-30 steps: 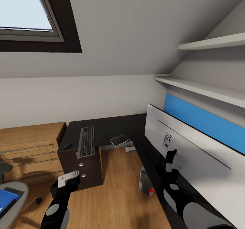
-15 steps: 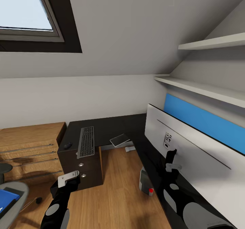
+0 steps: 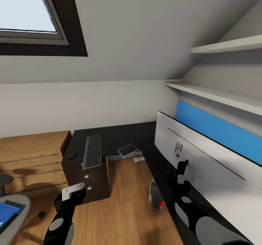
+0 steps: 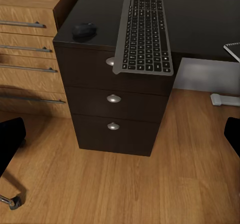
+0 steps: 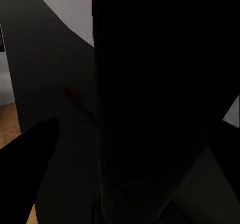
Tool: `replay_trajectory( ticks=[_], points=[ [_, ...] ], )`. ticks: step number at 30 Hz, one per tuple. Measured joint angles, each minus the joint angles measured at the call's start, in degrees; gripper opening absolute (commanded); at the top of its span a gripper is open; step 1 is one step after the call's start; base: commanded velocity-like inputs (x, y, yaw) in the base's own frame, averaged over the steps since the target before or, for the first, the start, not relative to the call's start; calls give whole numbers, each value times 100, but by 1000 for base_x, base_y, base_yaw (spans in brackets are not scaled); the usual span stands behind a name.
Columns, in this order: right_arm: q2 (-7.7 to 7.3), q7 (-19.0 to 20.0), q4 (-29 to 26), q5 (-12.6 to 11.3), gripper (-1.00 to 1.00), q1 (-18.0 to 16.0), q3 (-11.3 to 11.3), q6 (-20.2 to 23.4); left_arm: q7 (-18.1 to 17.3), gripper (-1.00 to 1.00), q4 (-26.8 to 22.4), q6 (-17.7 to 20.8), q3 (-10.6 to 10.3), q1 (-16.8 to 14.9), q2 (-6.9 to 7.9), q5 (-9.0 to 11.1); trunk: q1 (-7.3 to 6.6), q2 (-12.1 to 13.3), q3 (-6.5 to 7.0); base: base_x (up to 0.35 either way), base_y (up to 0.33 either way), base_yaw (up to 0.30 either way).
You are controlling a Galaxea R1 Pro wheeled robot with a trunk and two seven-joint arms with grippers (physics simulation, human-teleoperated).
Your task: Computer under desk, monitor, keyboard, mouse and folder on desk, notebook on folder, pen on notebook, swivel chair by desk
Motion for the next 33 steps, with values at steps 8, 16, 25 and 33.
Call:
replay_trajectory(
  ticks=[8,16,25,33],
  points=[
    [1,-4,2,8,-100,0,14,-9,0,100,0,0,0,0,0,0,0,1,0,0,0,0],
    [1,4,3,1,-100,1,11,-19,0,100,0,0,0,0,0,0,0,1,0,0,0,0],
    [1,-8,14,-42,-100,3,47,-94,0,100,0,0,-1,-1,0,0,1,2,-1,0,0,0],
    [1,-4,11,-28,-100,3,6,-94,0,100,0,0,-1,-1,0,0,1,2,-1,0,0,0]
  ],
)
